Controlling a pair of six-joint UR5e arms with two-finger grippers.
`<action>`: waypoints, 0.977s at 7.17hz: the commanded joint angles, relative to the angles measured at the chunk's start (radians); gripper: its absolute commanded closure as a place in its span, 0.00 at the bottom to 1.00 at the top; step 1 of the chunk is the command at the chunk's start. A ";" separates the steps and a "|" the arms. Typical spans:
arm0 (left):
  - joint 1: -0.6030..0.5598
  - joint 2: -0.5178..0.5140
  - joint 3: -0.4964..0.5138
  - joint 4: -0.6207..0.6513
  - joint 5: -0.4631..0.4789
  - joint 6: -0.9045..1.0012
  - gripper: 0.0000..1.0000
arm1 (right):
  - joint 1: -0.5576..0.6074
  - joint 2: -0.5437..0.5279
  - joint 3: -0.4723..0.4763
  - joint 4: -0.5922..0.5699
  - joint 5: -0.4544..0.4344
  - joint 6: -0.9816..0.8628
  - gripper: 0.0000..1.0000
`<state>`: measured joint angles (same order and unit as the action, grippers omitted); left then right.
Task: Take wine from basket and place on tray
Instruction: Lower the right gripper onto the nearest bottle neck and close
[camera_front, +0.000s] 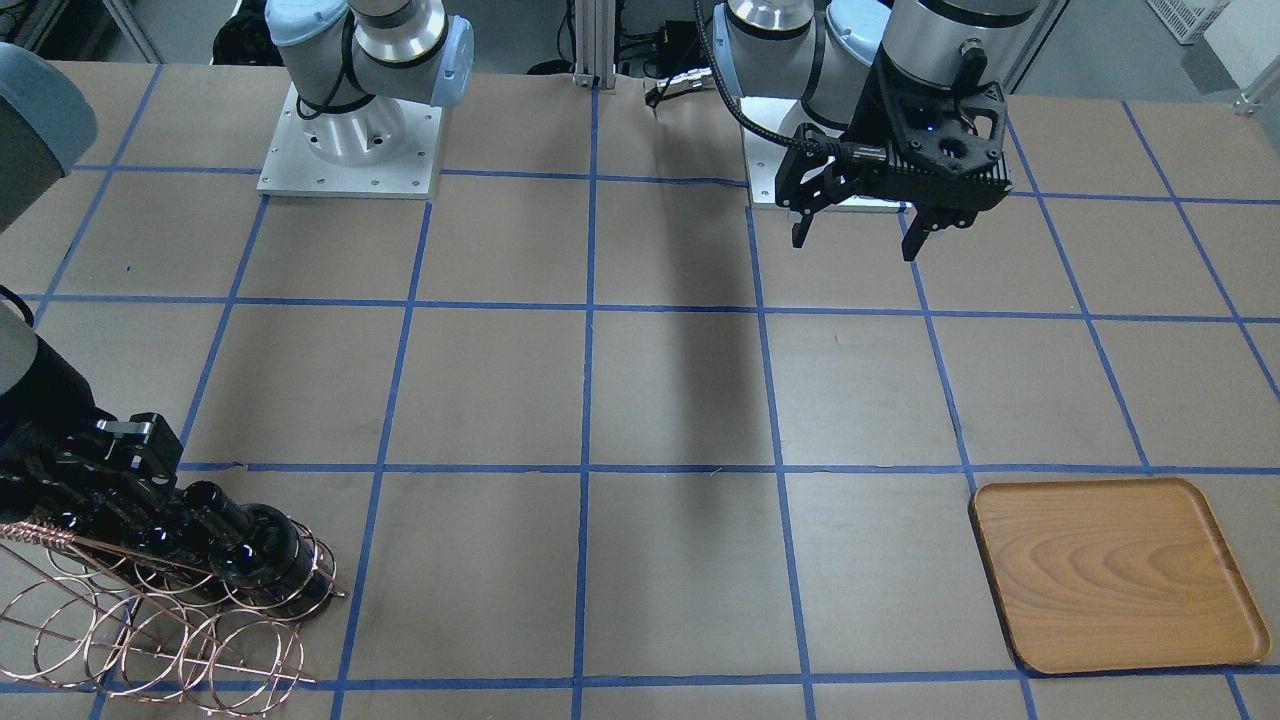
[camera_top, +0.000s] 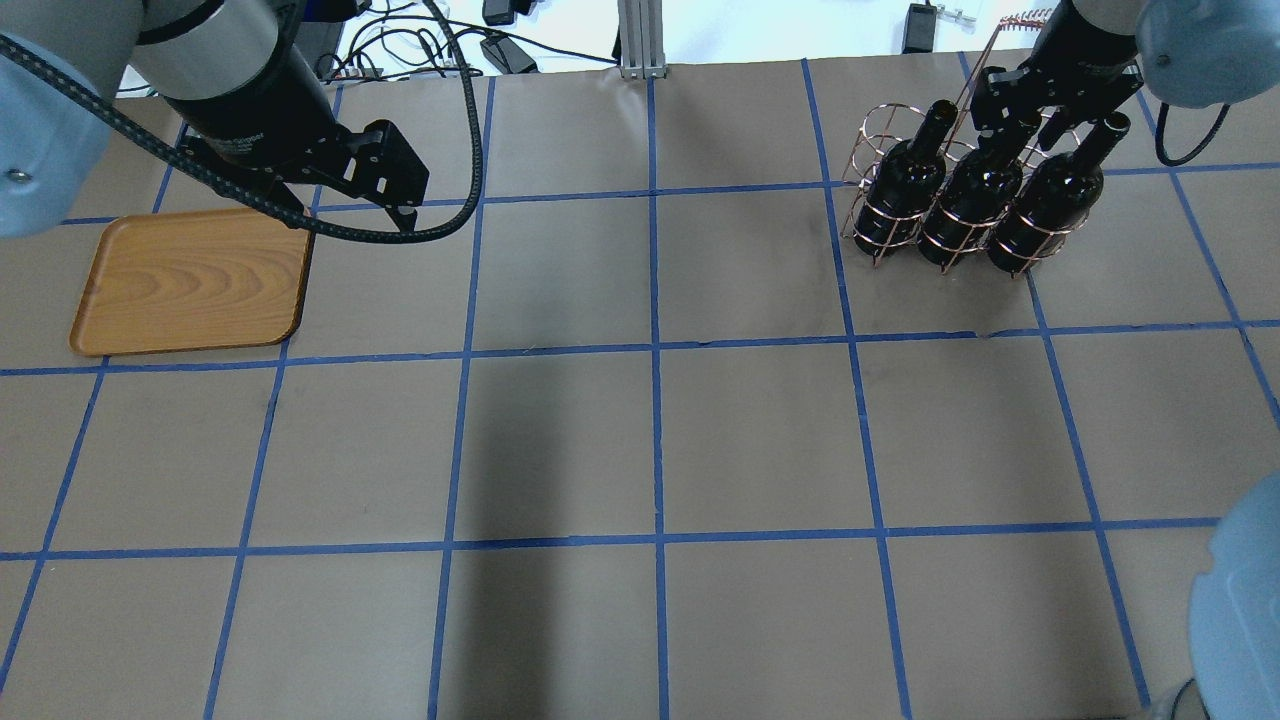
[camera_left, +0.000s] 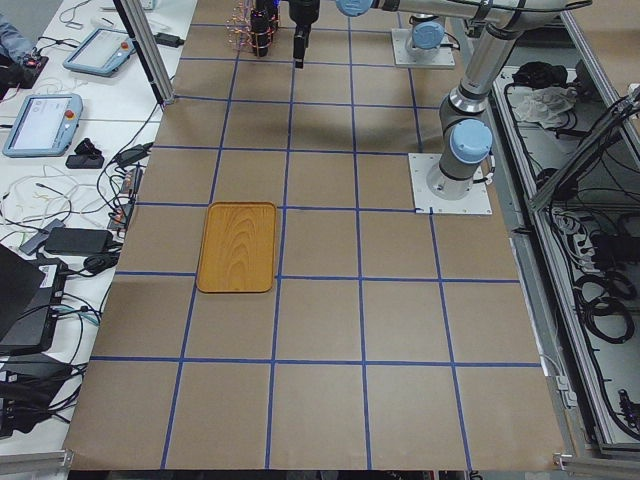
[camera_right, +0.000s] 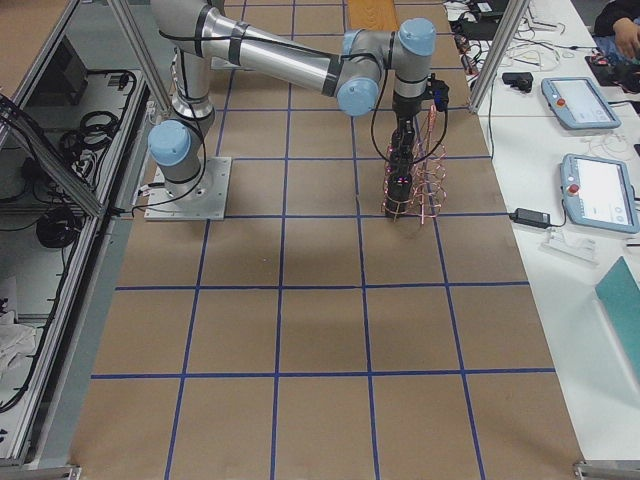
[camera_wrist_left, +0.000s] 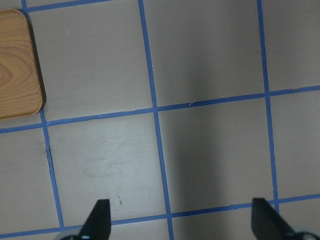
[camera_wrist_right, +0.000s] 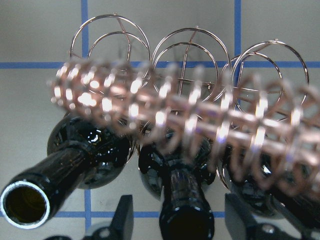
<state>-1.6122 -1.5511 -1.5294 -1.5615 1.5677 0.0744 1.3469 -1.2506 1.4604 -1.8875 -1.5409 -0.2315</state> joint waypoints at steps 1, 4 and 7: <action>0.000 0.000 0.000 0.000 0.000 0.001 0.00 | 0.000 0.005 0.000 -0.015 0.001 0.001 0.37; 0.000 0.002 0.000 0.000 0.000 0.001 0.00 | 0.000 0.005 0.000 -0.015 0.001 0.000 0.84; 0.000 0.002 0.000 0.000 0.000 0.004 0.00 | 0.000 -0.004 -0.002 -0.009 0.001 -0.011 1.00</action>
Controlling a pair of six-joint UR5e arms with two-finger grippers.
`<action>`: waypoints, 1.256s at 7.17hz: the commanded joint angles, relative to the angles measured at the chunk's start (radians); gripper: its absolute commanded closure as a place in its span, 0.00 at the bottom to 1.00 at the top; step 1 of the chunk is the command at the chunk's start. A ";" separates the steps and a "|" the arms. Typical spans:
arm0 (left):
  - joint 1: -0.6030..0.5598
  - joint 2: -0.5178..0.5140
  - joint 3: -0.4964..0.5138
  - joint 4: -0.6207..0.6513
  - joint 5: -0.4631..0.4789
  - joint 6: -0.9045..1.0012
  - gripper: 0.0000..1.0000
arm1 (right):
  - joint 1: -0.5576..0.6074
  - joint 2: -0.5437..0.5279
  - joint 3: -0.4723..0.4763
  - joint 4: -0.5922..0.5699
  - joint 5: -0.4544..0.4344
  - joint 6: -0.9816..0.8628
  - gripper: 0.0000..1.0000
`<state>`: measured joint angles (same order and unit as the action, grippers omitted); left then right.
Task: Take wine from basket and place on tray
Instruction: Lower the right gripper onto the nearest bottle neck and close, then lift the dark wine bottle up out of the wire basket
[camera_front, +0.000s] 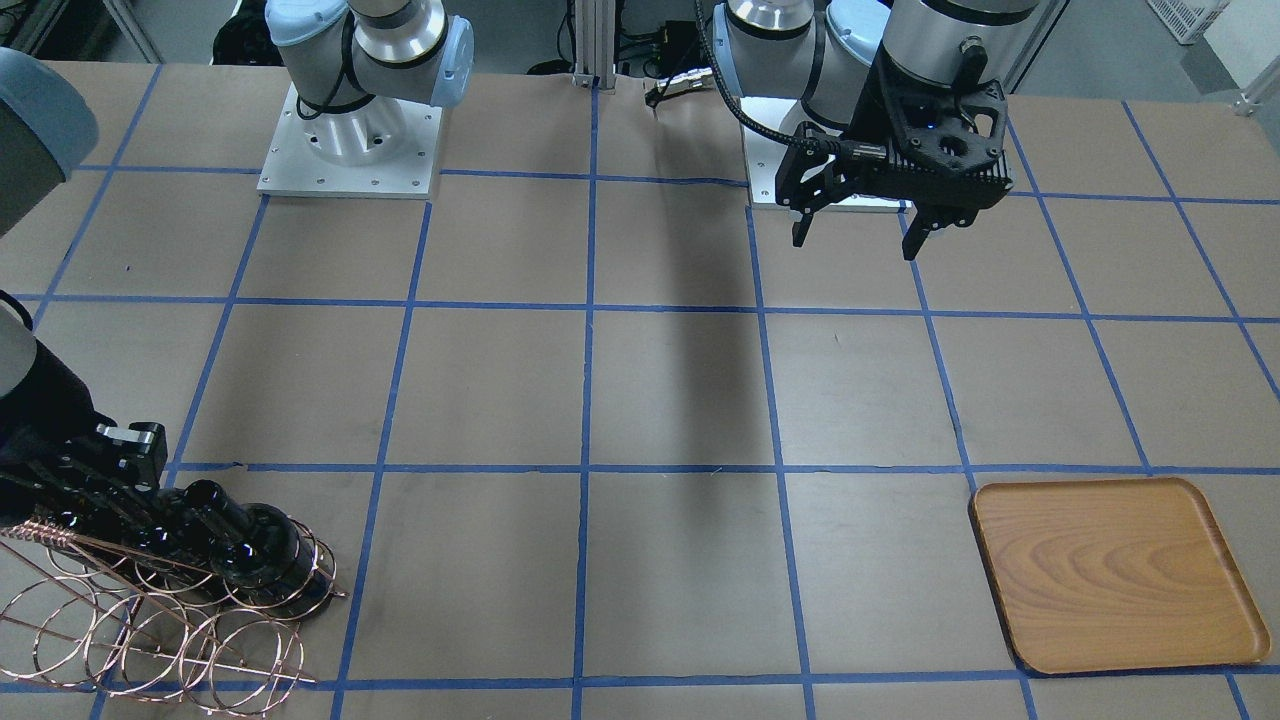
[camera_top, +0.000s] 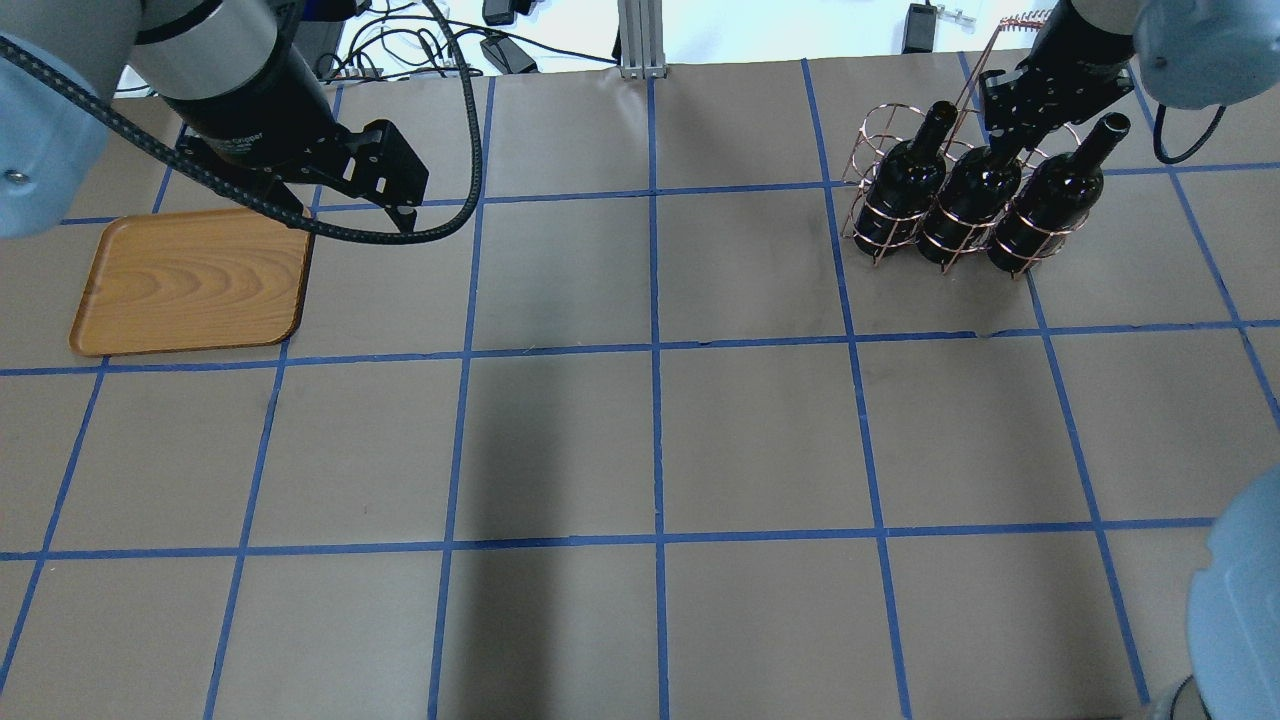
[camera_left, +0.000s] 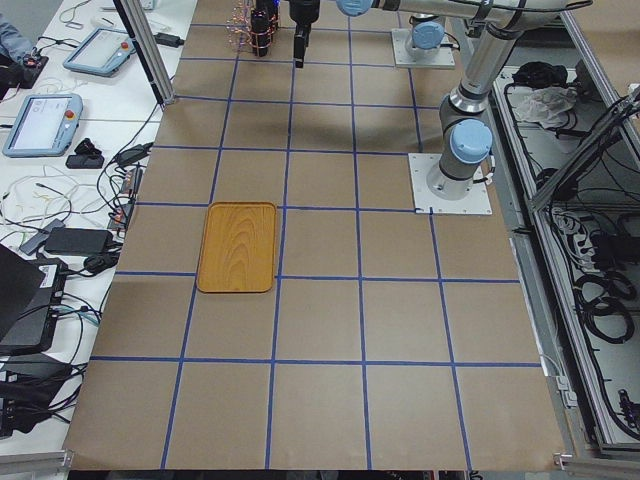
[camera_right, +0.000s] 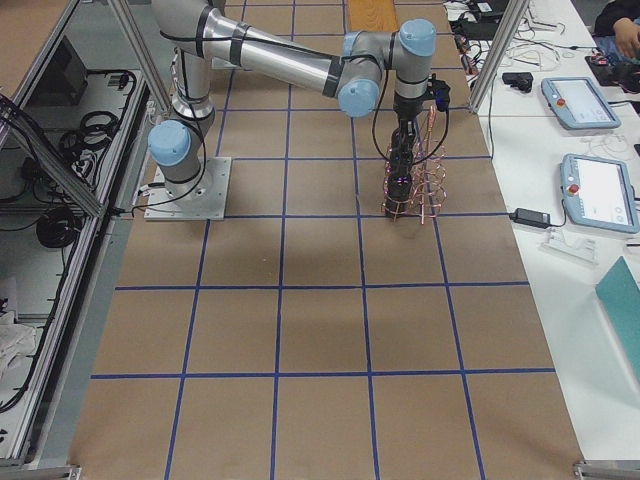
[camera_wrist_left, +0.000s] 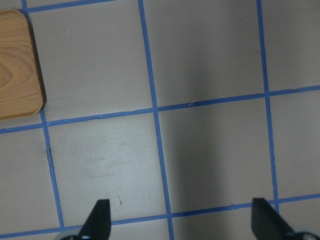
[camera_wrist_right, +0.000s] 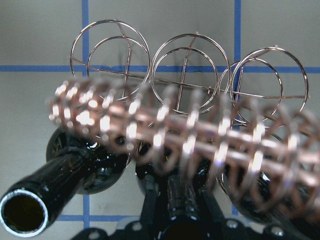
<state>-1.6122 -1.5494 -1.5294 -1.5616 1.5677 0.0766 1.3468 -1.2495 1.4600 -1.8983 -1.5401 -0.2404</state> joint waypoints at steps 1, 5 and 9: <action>0.000 0.000 0.000 0.000 0.000 0.000 0.00 | 0.000 -0.011 -0.003 0.004 0.000 -0.003 1.00; 0.002 0.002 0.000 0.000 0.000 0.002 0.00 | 0.002 -0.108 -0.130 0.222 -0.018 -0.014 1.00; 0.002 0.002 0.000 0.000 0.000 0.003 0.00 | 0.018 -0.264 -0.148 0.421 -0.020 -0.005 1.00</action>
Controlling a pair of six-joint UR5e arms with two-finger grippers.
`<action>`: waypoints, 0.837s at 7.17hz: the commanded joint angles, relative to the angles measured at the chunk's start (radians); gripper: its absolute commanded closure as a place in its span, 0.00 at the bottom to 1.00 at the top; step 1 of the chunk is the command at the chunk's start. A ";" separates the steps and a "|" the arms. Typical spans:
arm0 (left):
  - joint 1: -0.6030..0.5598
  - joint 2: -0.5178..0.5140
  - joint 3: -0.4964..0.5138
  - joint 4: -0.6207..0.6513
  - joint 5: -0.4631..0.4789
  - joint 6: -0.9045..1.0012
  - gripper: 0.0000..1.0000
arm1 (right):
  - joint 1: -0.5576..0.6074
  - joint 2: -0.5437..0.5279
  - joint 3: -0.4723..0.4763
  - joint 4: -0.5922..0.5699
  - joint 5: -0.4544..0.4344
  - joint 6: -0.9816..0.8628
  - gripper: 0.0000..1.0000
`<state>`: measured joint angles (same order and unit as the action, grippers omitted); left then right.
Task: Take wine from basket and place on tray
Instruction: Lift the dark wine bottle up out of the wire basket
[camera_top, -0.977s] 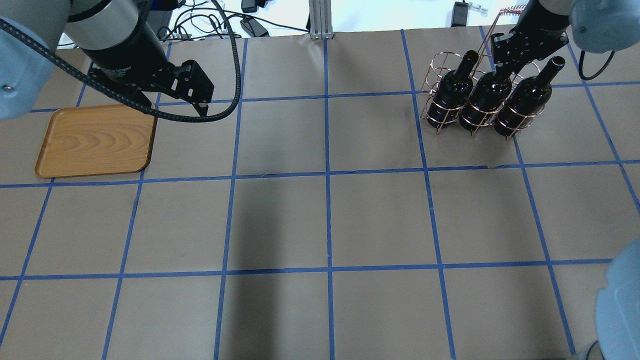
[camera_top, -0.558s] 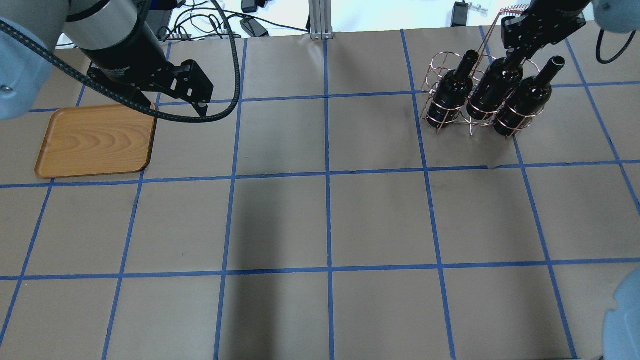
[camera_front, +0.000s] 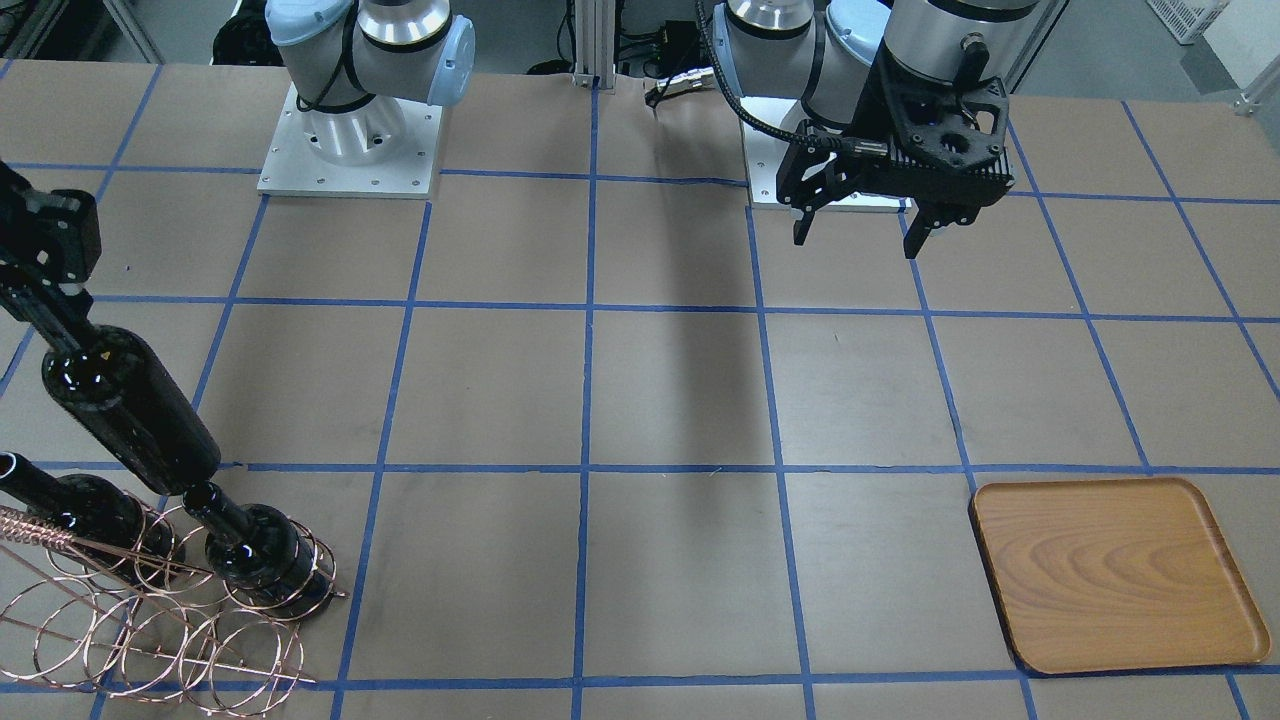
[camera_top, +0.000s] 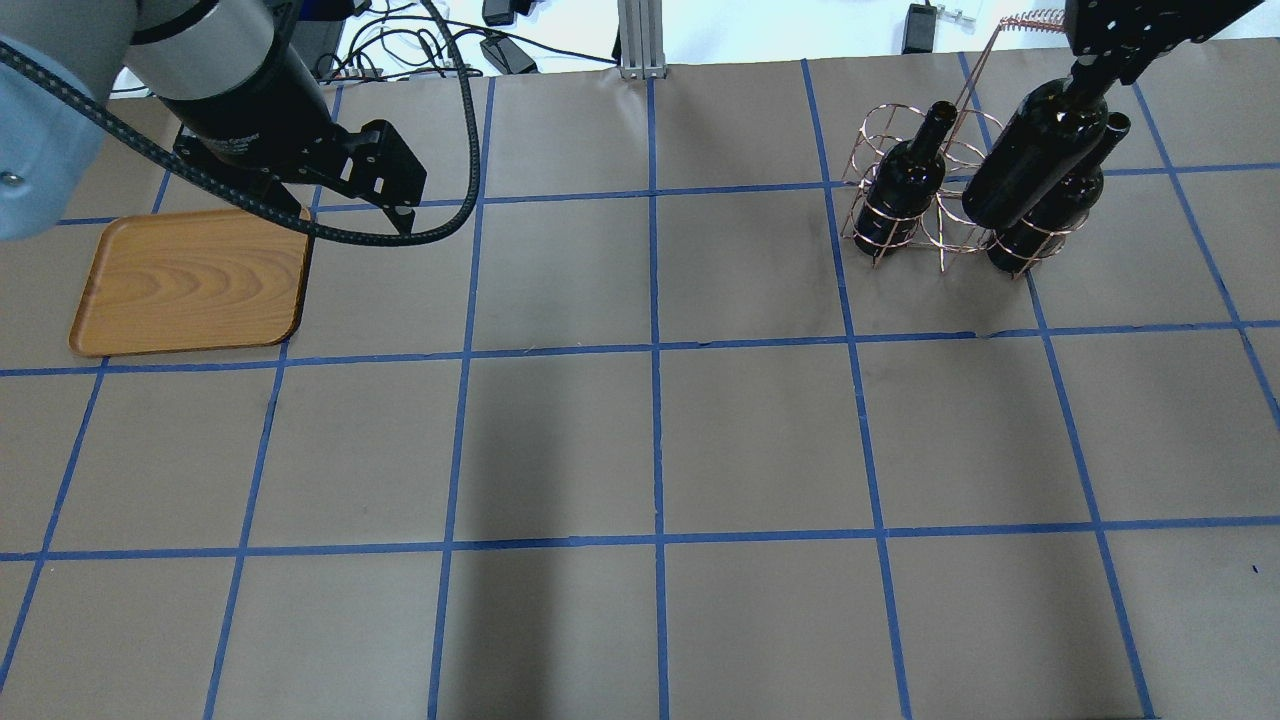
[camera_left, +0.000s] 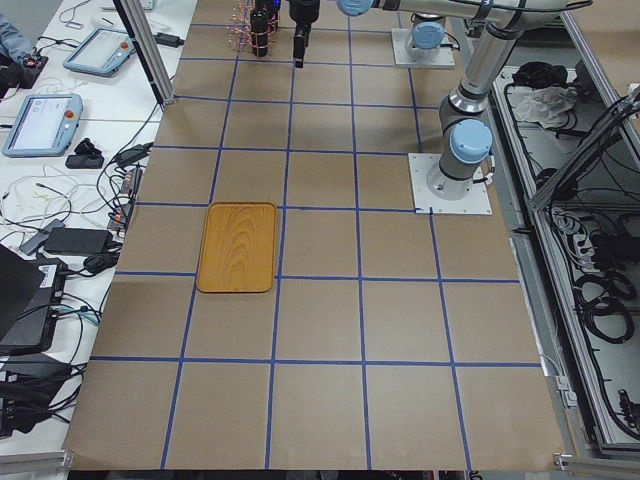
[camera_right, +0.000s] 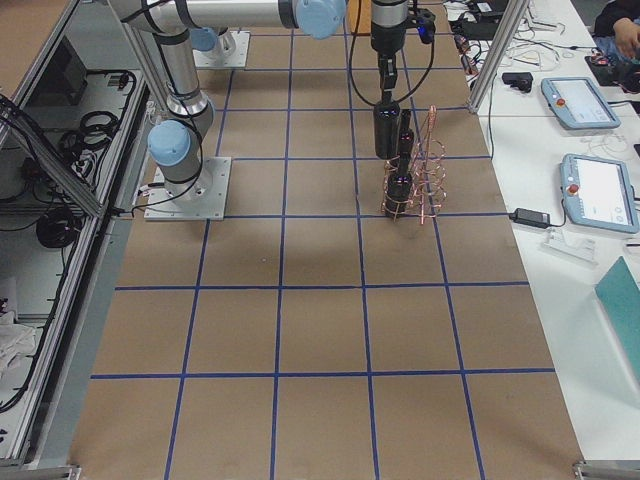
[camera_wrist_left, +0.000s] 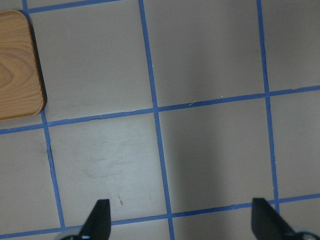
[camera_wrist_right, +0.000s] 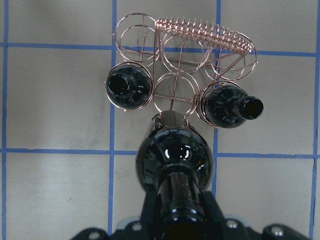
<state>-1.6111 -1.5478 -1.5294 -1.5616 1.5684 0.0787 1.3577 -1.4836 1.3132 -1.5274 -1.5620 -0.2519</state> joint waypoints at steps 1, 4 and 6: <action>-0.001 0.000 0.000 -0.002 0.001 0.001 0.00 | 0.047 -0.030 -0.002 0.056 0.000 0.093 1.00; 0.002 0.002 0.000 0.000 0.001 0.004 0.00 | 0.258 0.008 0.001 0.043 0.008 0.418 1.00; 0.005 0.005 0.000 -0.003 0.001 0.012 0.00 | 0.406 0.063 0.012 -0.034 0.016 0.688 1.00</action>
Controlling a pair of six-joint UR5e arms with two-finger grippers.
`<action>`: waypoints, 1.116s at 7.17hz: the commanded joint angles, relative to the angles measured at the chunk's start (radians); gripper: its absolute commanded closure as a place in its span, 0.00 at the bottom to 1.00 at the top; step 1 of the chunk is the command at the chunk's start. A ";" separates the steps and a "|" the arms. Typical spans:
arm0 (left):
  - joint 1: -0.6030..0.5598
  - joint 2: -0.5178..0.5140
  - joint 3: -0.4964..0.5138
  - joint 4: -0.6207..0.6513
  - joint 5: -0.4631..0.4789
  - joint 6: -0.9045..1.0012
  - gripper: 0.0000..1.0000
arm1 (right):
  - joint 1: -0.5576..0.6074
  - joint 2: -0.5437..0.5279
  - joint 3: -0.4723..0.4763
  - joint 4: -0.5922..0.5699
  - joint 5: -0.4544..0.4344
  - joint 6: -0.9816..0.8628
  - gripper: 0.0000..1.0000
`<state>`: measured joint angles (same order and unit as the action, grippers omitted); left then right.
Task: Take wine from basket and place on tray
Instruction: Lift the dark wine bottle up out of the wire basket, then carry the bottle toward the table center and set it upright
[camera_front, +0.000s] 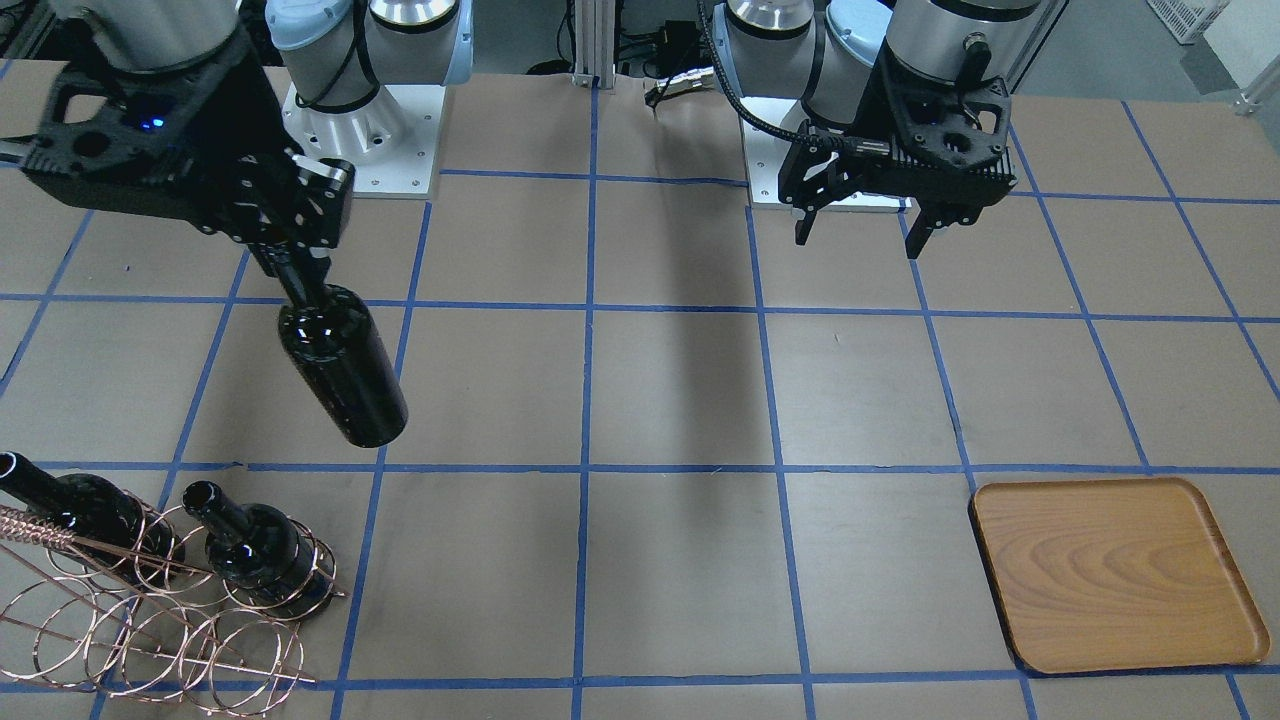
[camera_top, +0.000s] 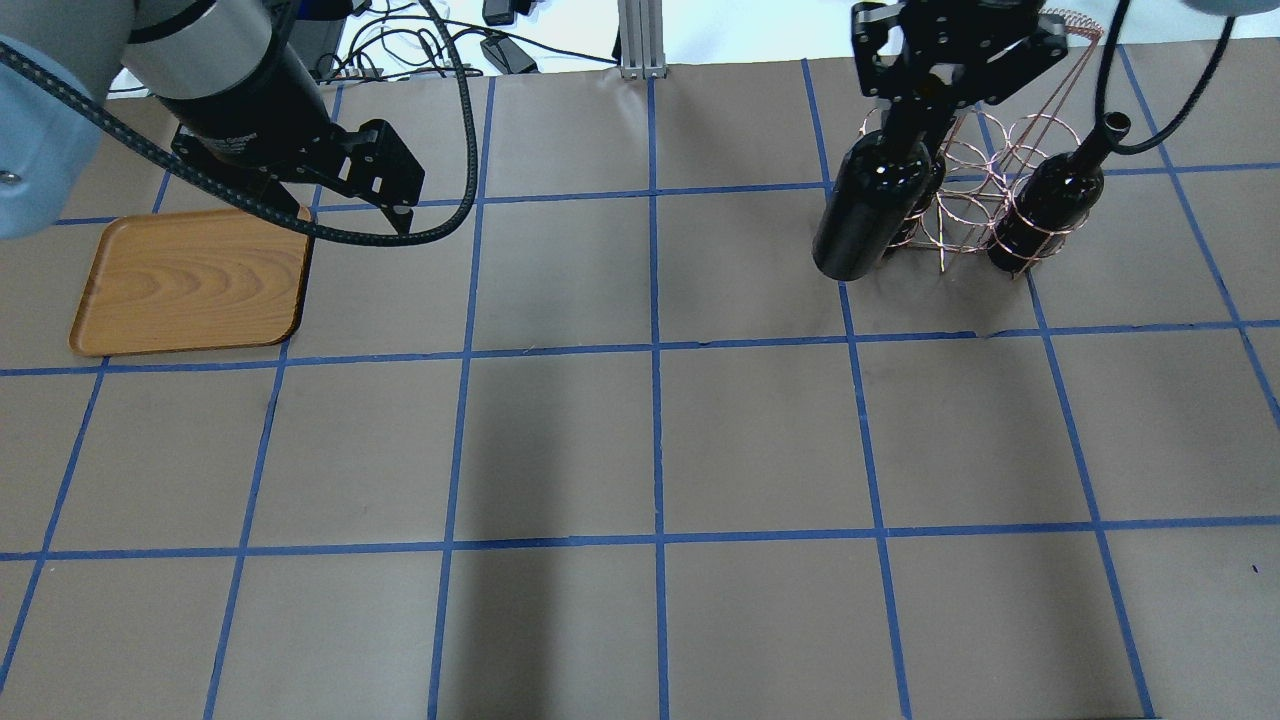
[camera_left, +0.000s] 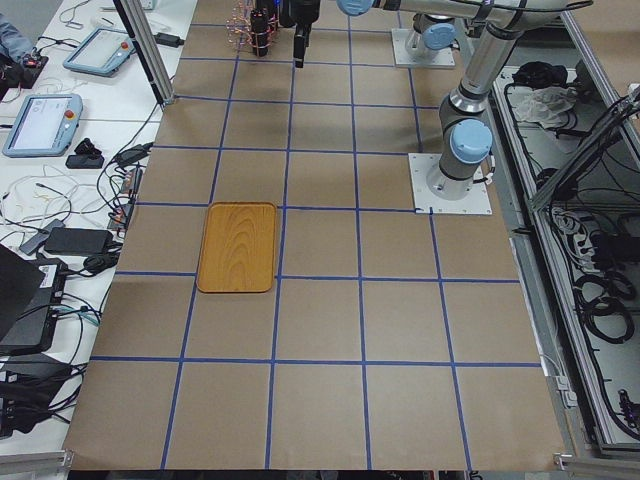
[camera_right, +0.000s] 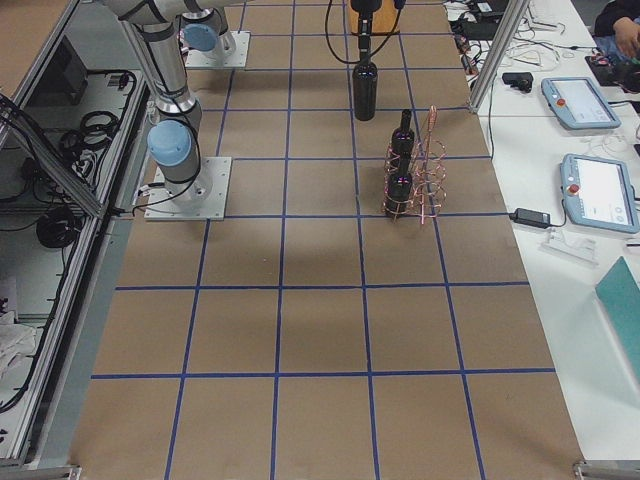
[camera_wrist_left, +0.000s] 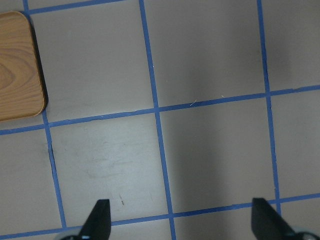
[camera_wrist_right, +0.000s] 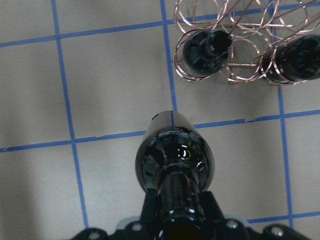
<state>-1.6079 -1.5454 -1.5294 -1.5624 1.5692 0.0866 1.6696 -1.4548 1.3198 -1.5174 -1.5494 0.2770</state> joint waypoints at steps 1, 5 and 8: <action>0.008 0.002 0.000 -0.002 0.000 0.004 0.00 | 0.173 0.069 0.007 -0.090 0.002 0.259 1.00; 0.092 0.034 0.002 -0.013 -0.001 0.130 0.00 | 0.356 0.128 0.182 -0.331 -0.008 0.526 1.00; 0.099 0.039 0.000 -0.014 -0.003 0.130 0.00 | 0.430 0.139 0.199 -0.325 0.003 0.641 1.00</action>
<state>-1.5116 -1.5075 -1.5292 -1.5765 1.5668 0.2151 2.0721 -1.3192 1.5123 -1.8428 -1.5481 0.8674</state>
